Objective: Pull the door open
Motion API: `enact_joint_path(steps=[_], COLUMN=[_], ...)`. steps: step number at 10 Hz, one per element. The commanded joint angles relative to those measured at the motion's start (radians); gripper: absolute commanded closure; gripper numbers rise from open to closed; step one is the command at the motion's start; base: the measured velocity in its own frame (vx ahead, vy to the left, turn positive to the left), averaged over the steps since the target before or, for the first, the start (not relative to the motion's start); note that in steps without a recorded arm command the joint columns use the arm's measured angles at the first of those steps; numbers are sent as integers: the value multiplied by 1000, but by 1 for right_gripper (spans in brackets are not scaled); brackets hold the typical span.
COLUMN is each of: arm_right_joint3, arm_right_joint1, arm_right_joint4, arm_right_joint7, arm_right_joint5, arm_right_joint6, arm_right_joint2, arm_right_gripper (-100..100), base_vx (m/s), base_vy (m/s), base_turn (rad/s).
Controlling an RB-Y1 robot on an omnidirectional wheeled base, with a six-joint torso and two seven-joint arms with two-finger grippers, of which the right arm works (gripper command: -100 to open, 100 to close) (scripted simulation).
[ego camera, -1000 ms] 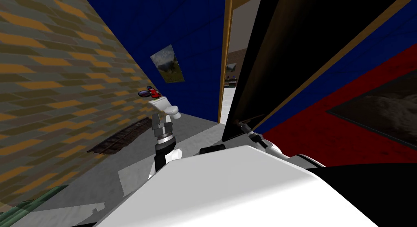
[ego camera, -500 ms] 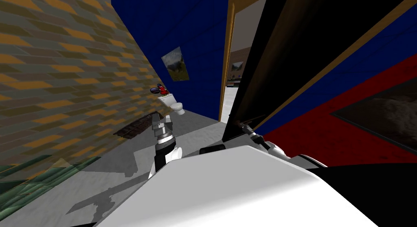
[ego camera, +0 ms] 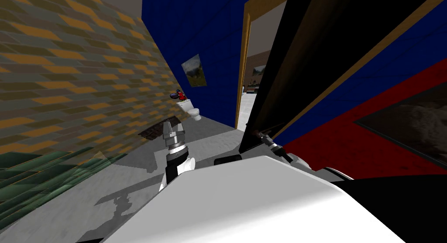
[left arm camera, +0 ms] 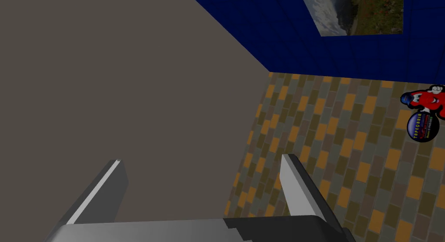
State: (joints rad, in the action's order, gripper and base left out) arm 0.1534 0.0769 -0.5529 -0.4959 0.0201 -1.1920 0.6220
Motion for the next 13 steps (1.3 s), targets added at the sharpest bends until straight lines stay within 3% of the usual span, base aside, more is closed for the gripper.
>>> enact_joint_path(steps=[1, 13], arm_right_joint3=[1, 5], arm_right_joint1=[2, 19], arm_right_joint4=[8, 63], arm_right_joint7=[-1, -8], arm_right_joint5=[1, 8], arm_right_joint6=[-12, -95], arm_right_joint2=[2, 18], arm_right_gripper=[100, 100], base_vx=[-119, -173], base_vy=[-62, -83], base_turn=[183, 149])
